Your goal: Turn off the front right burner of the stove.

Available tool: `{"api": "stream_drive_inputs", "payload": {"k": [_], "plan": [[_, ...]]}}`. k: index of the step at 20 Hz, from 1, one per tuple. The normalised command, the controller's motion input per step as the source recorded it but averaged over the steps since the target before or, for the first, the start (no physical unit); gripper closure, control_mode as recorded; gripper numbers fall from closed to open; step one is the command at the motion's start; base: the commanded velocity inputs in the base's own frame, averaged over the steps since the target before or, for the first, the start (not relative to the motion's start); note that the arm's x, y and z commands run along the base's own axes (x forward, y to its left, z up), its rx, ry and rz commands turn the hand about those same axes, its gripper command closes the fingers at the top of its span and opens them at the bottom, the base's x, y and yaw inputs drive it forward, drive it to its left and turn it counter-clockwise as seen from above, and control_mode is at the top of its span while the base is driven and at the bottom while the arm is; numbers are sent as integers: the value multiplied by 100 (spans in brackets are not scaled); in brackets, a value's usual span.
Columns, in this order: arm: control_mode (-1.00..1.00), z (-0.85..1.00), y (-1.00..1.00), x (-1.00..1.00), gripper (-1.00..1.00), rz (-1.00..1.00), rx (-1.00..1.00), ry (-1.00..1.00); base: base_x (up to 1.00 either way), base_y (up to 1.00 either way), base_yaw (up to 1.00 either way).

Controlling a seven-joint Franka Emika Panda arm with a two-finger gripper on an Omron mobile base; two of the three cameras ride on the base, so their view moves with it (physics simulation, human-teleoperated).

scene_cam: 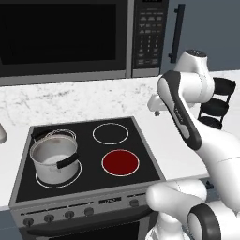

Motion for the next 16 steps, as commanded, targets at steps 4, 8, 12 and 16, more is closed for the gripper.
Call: {"api": "stream_drive_inputs", "payload": {"k": [4, 8, 12, 16], "plan": [[-100, -26, 56, -37, -100, 14, -8, 4, 0, 0, 0], [-100, -39, 88, -40, -100, 20, -20, 1, 0, 0, 0], [-100, -47, 98, -48, -100, 21, -25, 0, 0, 0, 0], [-100, -56, 91, -53, -100, 25, -24, -1, 0, 0, 0]]}}
